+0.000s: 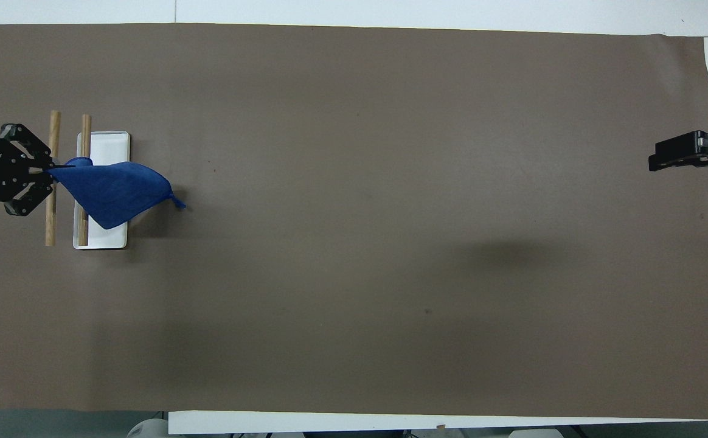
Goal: Right arm passes towel to left arm to hang
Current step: 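Drape the towel over the wooden rods with the left gripper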
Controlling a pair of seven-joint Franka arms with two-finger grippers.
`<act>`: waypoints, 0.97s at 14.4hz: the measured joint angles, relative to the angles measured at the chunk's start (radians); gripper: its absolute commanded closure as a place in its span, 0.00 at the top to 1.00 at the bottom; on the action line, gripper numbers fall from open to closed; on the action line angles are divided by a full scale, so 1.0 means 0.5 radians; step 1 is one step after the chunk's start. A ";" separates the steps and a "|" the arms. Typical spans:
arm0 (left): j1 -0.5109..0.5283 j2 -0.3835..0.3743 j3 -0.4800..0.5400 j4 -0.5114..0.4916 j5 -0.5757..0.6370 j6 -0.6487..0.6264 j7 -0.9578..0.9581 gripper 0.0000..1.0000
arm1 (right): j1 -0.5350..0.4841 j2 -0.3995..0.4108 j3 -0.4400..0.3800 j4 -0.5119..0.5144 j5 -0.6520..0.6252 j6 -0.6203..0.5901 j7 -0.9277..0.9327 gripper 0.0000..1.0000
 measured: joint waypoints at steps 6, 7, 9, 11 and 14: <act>0.073 0.038 0.001 0.079 0.001 0.255 0.549 0.01 | 0.023 0.000 -0.041 0.031 0.000 -0.013 0.000 1.00; 0.082 0.057 0.001 0.108 0.001 0.281 0.662 0.01 | 0.033 0.000 -0.051 0.032 0.000 -0.017 0.000 1.00; 0.092 0.097 0.002 0.178 0.001 0.297 0.869 0.01 | 0.043 0.000 -0.060 0.033 0.000 -0.034 0.000 1.00; 0.092 0.126 0.002 0.222 0.001 0.303 0.998 0.01 | 0.045 0.003 -0.061 0.044 0.000 -0.061 0.000 1.00; 0.127 0.140 0.003 0.235 0.001 0.342 1.154 0.01 | 0.045 0.034 -0.063 0.127 0.000 -0.166 0.000 1.00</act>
